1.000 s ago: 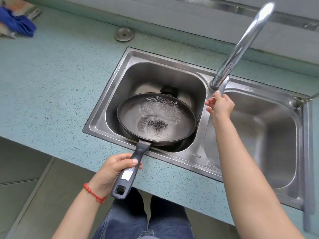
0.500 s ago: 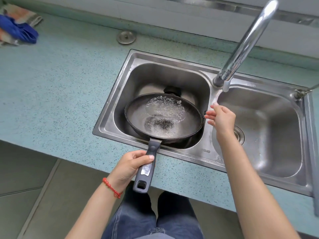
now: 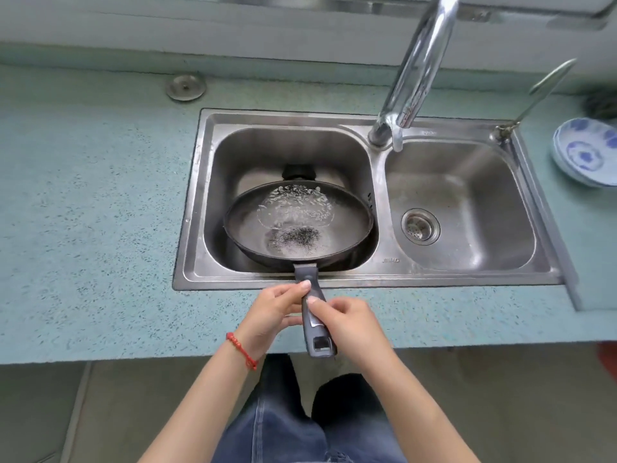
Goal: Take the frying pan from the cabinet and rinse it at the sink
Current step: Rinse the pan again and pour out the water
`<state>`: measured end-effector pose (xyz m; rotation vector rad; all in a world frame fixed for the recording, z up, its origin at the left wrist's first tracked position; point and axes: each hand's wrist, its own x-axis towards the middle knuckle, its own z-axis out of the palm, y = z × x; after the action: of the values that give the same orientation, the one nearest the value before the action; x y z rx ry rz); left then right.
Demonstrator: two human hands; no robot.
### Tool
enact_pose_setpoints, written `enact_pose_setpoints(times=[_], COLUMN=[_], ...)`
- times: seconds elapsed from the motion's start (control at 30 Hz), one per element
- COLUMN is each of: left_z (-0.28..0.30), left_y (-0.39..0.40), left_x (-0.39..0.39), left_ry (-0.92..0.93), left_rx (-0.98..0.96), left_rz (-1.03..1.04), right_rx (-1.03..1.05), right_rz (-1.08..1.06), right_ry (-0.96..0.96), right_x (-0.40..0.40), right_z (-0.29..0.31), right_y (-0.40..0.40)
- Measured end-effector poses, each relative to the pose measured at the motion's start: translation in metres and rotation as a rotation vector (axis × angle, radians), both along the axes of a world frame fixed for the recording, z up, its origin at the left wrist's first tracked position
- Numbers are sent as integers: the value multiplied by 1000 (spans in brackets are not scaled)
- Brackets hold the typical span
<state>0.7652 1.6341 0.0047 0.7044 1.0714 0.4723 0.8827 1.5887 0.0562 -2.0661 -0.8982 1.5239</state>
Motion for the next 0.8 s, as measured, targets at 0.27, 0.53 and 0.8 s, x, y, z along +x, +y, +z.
enact_pose_setpoints(times=[0.27,0.53,0.8], left_z=[3,-1,24], left_y=[4,-7,-35], left_x=[9,16,15], left_ry=[-68,-108,-186], left_rx=[-145,-82,13], left_rz=[28,167,238], right_rx=[-61,54,191], right_rz=[-243,-219,-151], right_ry=[340,301,332], right_x=[-17,-15,-11], right_z=[1,-1,28], right_y=[14,7,-31])
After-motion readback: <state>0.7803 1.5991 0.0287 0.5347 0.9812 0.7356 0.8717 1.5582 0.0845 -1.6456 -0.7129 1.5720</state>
